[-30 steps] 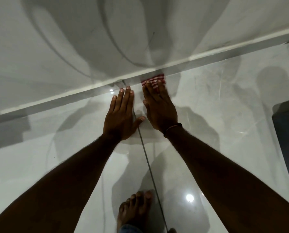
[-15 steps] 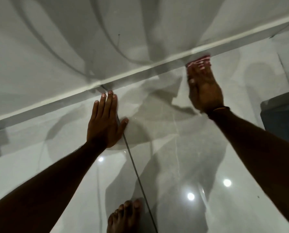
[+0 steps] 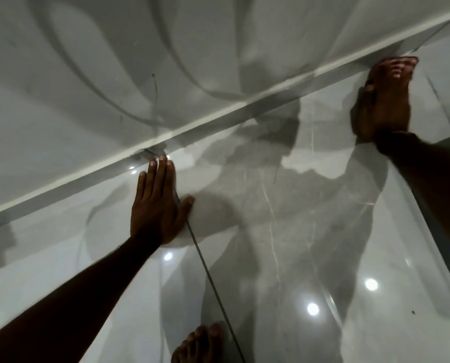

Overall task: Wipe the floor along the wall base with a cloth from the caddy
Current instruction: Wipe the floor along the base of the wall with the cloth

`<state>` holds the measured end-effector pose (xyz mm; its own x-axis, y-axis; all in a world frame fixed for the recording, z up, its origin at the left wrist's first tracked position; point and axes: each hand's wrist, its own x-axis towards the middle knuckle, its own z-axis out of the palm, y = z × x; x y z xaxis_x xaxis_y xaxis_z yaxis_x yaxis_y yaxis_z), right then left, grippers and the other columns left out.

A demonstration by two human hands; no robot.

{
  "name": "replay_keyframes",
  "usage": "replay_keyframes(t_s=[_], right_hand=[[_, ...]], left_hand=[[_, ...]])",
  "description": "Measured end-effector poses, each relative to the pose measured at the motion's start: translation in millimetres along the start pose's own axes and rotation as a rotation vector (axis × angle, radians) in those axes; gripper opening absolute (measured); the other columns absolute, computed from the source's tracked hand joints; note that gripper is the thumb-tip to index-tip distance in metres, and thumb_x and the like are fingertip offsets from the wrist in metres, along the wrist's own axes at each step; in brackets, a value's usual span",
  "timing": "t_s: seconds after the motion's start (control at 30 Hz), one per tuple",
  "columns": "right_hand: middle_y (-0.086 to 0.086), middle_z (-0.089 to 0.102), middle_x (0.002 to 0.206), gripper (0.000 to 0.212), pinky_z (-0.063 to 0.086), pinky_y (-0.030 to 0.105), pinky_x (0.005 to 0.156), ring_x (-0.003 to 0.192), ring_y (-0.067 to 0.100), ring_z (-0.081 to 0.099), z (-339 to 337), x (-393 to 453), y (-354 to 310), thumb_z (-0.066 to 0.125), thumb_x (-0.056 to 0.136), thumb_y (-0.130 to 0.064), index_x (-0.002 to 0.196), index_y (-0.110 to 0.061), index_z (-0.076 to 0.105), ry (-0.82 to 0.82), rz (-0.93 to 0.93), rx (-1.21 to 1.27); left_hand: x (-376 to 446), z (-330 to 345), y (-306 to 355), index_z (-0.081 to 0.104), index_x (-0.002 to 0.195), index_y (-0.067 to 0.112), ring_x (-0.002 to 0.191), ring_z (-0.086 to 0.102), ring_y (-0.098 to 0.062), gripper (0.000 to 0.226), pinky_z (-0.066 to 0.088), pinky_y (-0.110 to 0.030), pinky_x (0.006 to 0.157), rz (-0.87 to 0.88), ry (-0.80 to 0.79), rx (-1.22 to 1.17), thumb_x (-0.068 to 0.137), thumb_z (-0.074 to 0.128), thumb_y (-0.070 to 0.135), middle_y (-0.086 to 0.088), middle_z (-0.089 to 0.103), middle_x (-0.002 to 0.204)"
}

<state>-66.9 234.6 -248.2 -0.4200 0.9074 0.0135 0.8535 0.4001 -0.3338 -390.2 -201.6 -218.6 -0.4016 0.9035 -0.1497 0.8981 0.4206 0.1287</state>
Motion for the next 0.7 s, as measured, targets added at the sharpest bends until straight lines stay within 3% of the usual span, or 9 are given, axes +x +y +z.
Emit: replay_keyframes(t_s=[0.1, 0.17, 0.23, 0.33, 0.43, 0.7], right_hand=[[0.036, 0.023, 0.164, 0.055, 0.015, 0.057, 0.130, 0.154, 0.052, 0.021, 0.4, -54.3, -81.3, 0.032, 0.111, -0.022, 0.159, 0.006, 0.027, 0.080, -0.135, -0.065], [0.043, 0.024, 0.160, 0.054, 0.017, 0.062, 0.128, 0.151, 0.059, 0.021, 12.8, -82.9, -126.5, 0.036, 0.108, -0.013, 0.155, 0.012, 0.032, 0.103, -0.252, -0.040], [0.042, 0.025, 0.160, 0.054, 0.019, 0.062, 0.128, 0.151, 0.059, 0.022, 24.7, -107.8, -166.5, 0.040, 0.105, -0.012, 0.154, 0.010, 0.036, 0.074, -0.252, 0.036], [0.028, 0.034, 0.163, 0.053, 0.017, 0.050, 0.130, 0.152, 0.050, 0.029, 39.5, -145.7, -229.6, 0.038, 0.106, -0.021, 0.154, 0.000, 0.044, 0.013, -0.222, 0.163], [0.019, 0.044, 0.161, 0.053, 0.024, 0.053, 0.129, 0.153, 0.046, 0.031, 54.4, -171.8, -278.5, 0.036, 0.107, -0.026, 0.154, -0.004, 0.046, -0.099, -0.282, 0.136], [0.012, 0.048, 0.160, 0.052, 0.034, 0.059, 0.123, 0.152, 0.044, 0.034, 73.1, -201.2, -320.4, 0.039, 0.106, -0.026, 0.153, -0.007, 0.049, -0.159, -0.500, 0.122]], left_hand=[[0.0, -2.4, 1.3, 0.014, 0.167, 0.002, 0.164, 0.006, -0.035, 0.085, 0.009, -0.048, 0.133, -0.014, -0.028, -0.020, 0.104, 0.036, 0.055, -0.019, 0.011, 0.176], [-2.0, -3.7, 0.7, 0.015, 0.167, 0.002, 0.165, 0.006, -0.034, 0.078, 0.010, -0.050, 0.133, -0.021, -0.029, -0.037, 0.107, 0.034, 0.047, -0.019, 0.011, 0.176], [-4.7, -3.6, 0.0, 0.015, 0.167, 0.002, 0.165, 0.006, -0.033, 0.072, 0.012, -0.051, 0.133, -0.023, -0.020, -0.049, 0.108, 0.031, 0.039, -0.019, 0.011, 0.176], [-7.7, -4.3, 1.0, 0.014, 0.167, 0.002, 0.165, 0.006, -0.032, 0.070, 0.010, -0.049, 0.134, -0.053, -0.010, -0.076, 0.108, 0.031, 0.036, -0.019, 0.010, 0.177], [-11.2, -5.0, -0.7, 0.012, 0.167, 0.003, 0.165, 0.006, -0.032, 0.069, 0.008, -0.047, 0.134, -0.076, -0.015, -0.094, 0.109, 0.030, 0.034, -0.018, 0.009, 0.177], [-14.0, -1.8, -7.5, 0.012, 0.167, 0.002, 0.165, 0.008, -0.033, 0.070, 0.011, -0.049, 0.134, -0.079, -0.040, -0.063, 0.109, 0.025, 0.037, -0.020, 0.010, 0.176]])
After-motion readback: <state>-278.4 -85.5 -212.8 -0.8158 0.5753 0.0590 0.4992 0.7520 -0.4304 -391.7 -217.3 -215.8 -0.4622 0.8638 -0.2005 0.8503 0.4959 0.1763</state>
